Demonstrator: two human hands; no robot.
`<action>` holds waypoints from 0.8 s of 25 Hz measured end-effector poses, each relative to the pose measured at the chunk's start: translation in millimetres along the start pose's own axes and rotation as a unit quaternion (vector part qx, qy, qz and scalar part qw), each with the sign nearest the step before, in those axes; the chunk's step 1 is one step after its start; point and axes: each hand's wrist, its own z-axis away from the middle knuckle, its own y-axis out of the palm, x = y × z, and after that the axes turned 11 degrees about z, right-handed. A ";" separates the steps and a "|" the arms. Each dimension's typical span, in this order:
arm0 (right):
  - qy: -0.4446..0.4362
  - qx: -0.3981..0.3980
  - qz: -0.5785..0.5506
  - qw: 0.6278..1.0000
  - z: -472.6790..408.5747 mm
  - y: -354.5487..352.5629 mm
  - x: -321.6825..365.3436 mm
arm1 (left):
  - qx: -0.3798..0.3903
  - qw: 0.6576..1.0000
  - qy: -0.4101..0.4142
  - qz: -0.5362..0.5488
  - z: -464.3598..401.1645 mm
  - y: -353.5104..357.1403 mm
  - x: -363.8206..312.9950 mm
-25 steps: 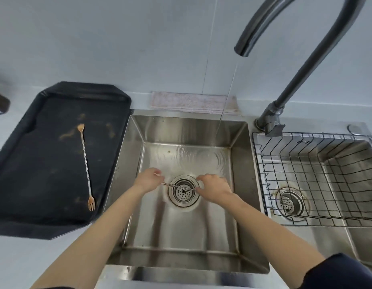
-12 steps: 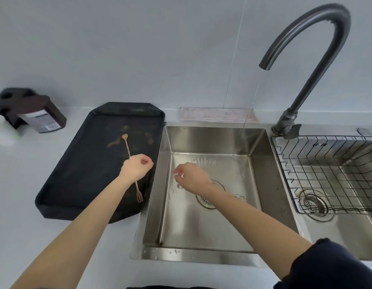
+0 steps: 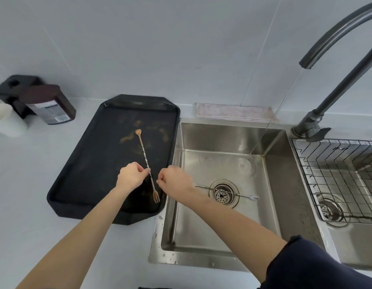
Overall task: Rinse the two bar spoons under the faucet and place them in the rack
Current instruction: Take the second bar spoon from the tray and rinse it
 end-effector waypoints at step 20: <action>-0.009 -0.015 0.063 0.998 -26.2 11.3 21.9 | -0.003 0.992 -0.102 0.070 -28.8 -2.6 -21.1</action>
